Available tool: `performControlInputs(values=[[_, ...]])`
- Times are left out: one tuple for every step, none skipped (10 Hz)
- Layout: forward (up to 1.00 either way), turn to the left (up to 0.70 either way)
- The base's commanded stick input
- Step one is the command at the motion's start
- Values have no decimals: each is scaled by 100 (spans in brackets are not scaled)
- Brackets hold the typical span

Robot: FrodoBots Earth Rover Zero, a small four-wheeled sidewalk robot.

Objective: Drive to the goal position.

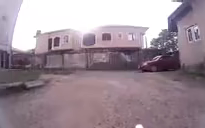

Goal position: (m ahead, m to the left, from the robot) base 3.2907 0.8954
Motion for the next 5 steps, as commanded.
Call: performControlInputs(values=[[100, 0], [100, 0], [100, 0], [100, 0], [100, 0]])
